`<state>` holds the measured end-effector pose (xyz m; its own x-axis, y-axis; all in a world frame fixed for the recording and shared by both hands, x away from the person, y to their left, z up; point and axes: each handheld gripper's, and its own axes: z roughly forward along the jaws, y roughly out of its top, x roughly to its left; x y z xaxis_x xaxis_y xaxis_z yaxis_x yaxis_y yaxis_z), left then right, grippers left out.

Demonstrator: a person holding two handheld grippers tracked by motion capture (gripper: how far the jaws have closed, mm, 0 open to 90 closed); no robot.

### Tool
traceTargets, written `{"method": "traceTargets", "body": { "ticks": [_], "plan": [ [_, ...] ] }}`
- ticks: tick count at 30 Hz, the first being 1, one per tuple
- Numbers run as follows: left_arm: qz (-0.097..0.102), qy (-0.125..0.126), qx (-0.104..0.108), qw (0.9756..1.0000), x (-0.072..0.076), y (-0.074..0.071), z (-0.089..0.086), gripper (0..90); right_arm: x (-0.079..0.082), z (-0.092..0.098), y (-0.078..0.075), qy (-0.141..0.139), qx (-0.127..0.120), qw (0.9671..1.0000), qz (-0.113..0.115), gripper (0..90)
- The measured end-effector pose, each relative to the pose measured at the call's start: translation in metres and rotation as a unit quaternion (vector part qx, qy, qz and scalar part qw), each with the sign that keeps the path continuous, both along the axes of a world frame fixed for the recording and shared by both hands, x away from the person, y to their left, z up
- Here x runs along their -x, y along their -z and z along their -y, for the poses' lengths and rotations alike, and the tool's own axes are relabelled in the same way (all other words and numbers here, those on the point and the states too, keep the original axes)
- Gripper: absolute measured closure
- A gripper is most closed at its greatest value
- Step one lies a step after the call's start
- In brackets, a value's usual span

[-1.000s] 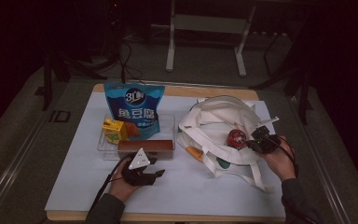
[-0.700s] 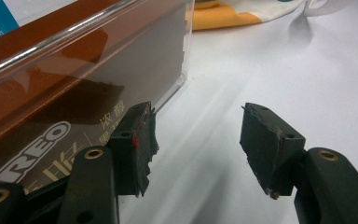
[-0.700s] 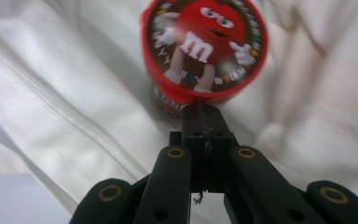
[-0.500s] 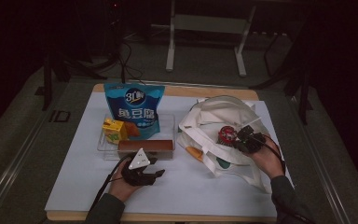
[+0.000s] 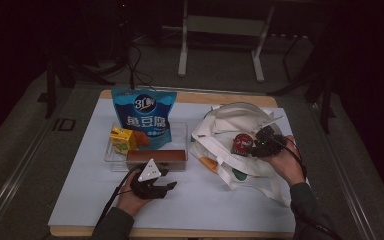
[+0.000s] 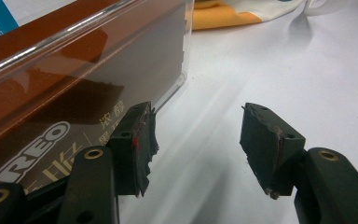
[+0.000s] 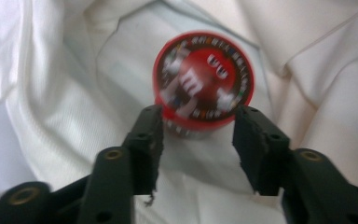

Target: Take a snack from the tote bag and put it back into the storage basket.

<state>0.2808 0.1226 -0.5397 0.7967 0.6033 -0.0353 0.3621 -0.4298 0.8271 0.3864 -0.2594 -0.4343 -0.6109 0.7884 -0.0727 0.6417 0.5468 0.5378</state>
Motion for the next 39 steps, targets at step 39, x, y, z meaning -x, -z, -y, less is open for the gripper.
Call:
{"method": "traceTargets", "body": {
  "ticks": [39],
  "plan": [
    [-0.001, 0.001, 0.0, 1.0, 0.0, 0.0, 0.0, 43.9, -0.047, -0.026, 0.03, 0.056, 0.007, 0.9969, -0.054, 18.1]
  ]
}}
